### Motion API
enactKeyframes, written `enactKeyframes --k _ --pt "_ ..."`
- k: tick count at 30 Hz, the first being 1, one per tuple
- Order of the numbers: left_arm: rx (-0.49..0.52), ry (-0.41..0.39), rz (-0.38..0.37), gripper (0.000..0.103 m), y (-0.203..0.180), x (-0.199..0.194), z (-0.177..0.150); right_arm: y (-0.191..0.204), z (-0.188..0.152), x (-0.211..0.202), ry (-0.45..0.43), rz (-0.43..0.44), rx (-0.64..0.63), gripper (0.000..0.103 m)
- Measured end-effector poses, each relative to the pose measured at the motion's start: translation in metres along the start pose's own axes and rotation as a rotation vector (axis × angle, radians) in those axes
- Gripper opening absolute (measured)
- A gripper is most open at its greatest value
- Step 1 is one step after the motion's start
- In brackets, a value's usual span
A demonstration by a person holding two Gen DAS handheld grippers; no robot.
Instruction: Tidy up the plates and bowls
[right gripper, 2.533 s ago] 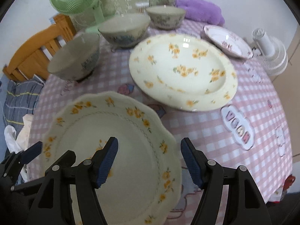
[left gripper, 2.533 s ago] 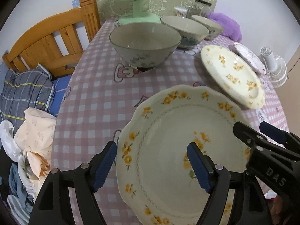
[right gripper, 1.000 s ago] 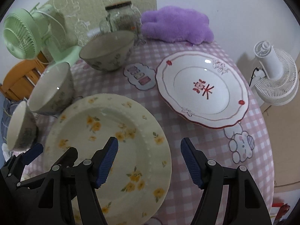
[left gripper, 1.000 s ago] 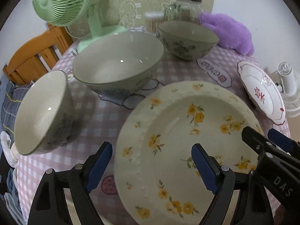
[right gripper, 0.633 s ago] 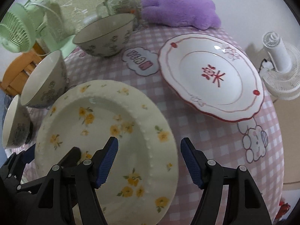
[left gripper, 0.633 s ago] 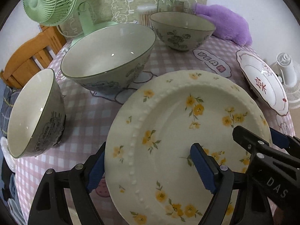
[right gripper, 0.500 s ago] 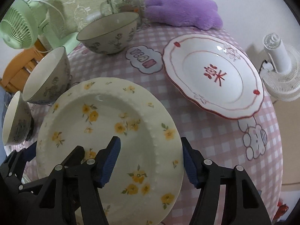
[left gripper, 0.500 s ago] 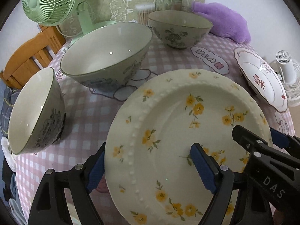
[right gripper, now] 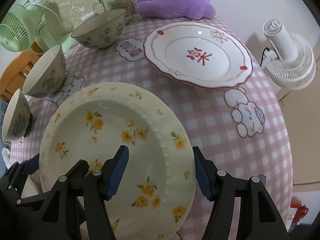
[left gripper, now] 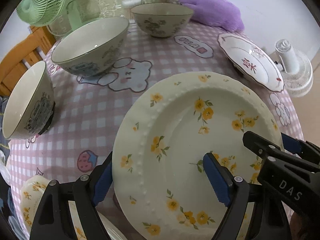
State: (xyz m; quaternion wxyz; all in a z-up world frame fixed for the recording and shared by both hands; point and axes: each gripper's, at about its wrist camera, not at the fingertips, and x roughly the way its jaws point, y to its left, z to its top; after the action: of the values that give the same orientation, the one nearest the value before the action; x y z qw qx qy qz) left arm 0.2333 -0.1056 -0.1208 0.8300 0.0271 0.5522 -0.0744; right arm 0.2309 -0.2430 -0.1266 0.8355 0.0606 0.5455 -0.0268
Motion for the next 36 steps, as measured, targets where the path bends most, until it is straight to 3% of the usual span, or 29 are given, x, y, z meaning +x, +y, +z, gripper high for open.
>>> enactKeyframes --k 14,15,16,18,29,36 --pt "0.019 -0.006 0.000 0.081 0.004 0.009 0.008 -0.012 0.004 0.005 -0.012 0.068 -0.009 0.066" --pt "0.008 -0.012 -0.003 0.077 0.005 0.009 0.008 -0.013 0.005 0.006 -0.016 0.076 -0.008 0.065" --pt "-0.008 -0.017 -0.007 0.076 0.007 0.009 0.009 -0.014 0.005 0.006 -0.018 0.078 -0.016 0.058" --pt "-0.024 -0.022 -0.004 0.074 0.009 0.009 0.010 -0.012 0.002 0.007 -0.022 0.078 -0.049 0.053" --pt "-0.048 -0.017 0.041 0.075 0.004 0.004 0.008 -0.008 0.000 0.003 -0.011 0.031 -0.027 0.056" --pt "-0.040 -0.022 0.022 0.073 0.000 -0.014 -0.004 -0.013 -0.012 -0.013 -0.012 0.005 -0.022 0.056"
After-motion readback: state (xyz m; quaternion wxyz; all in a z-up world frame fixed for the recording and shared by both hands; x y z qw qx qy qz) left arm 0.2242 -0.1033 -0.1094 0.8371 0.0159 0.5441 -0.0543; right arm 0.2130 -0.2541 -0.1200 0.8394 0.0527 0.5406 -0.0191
